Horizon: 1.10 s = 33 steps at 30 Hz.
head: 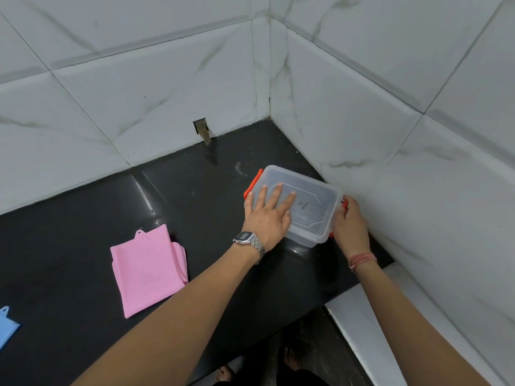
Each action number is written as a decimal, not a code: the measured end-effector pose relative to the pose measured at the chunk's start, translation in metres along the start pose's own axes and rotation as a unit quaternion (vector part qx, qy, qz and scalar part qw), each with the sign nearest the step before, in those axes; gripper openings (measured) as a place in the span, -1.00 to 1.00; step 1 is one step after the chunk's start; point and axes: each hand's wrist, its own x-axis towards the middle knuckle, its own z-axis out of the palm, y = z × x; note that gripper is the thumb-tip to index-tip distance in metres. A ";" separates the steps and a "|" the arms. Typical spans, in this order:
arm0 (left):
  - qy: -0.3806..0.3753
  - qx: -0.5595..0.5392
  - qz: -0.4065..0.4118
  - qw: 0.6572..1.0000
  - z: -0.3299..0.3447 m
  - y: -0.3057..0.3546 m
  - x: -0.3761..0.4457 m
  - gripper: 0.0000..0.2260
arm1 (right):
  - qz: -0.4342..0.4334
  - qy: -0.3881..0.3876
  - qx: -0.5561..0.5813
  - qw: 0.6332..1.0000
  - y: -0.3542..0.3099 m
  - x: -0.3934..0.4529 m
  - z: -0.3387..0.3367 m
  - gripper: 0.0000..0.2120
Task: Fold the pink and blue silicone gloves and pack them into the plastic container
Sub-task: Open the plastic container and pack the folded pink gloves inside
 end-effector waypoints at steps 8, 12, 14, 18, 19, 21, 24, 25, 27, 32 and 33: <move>-0.014 0.002 0.054 0.998 -0.004 -0.021 -0.001 -0.56 | 0.183 -0.016 0.184 0.966 0.021 -0.023 0.015 -0.67; -0.020 -0.008 0.067 0.998 -0.004 -0.025 0.000 -0.56 | 0.171 0.022 0.218 0.961 0.019 -0.034 0.031 -0.70; -0.022 -0.013 0.069 0.997 -0.005 -0.026 0.000 -0.56 | 0.180 0.043 0.233 0.955 0.015 -0.034 0.034 -0.71; -0.036 -0.034 0.083 0.995 -0.009 -0.028 0.002 -0.56 | 0.080 0.152 0.155 0.973 0.005 -0.034 0.021 -0.65; -0.024 -0.041 0.088 0.995 -0.011 -0.029 0.003 -0.56 | -0.006 0.166 0.105 0.980 -0.002 -0.036 0.017 -0.63; 0.047 -0.046 0.088 0.994 -0.014 -0.032 0.008 -0.57 | -0.185 0.138 -0.012 0.973 -0.017 -0.035 0.015 -0.62; 0.169 -0.100 -0.012 0.981 -0.017 -0.037 0.016 -0.56 | -0.304 0.058 -0.235 0.921 -0.037 -0.023 0.031 -0.50; 0.184 -0.142 -0.062 0.971 -0.018 -0.040 0.019 -0.57 | -0.308 0.020 -0.303 0.902 -0.041 -0.019 0.038 -0.44; 0.175 -0.216 -0.143 0.950 -0.019 -0.048 0.028 -0.62 | -0.307 -0.076 -0.409 0.856 -0.040 -0.014 0.052 -0.33; 0.105 -0.305 -0.203 0.925 -0.016 -0.064 0.036 -0.69 | -0.291 -0.150 -0.457 0.827 -0.025 -0.004 0.067 -0.26; 0.105 -0.324 -0.216 0.915 -0.015 -0.065 0.038 -0.69 | -0.292 -0.145 -0.460 0.826 -0.024 -0.003 0.068 -0.26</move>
